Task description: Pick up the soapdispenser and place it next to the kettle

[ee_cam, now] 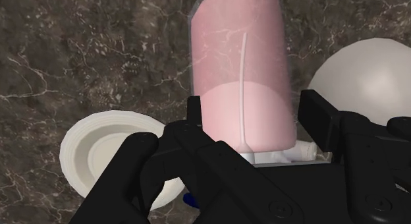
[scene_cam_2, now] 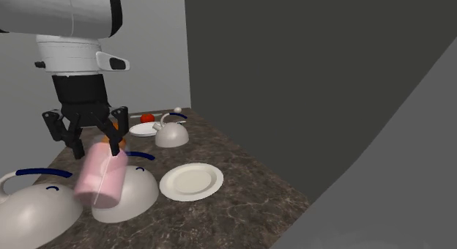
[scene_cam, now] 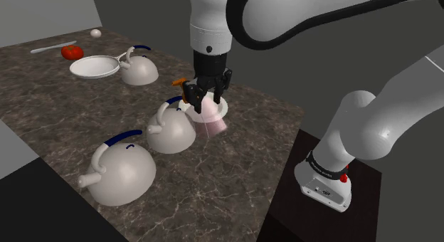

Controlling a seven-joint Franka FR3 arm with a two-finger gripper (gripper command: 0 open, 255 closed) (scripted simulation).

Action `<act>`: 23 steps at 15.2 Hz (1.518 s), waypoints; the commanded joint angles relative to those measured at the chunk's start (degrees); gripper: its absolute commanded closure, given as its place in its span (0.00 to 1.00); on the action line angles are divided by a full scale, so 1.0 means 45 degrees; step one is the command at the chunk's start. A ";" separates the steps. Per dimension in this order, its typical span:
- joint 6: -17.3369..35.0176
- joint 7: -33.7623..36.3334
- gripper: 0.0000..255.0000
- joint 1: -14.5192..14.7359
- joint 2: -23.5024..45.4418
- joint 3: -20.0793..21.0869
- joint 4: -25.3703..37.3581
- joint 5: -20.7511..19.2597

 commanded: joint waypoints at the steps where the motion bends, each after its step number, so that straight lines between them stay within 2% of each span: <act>1: 0.0389 -0.0011 1.00 0.0006 0.0039 0.0026 -0.0340 0.0010; 23: 0.4428 0.0383 1.00 -0.0059 0.1720 0.0531 -0.2764 -0.0326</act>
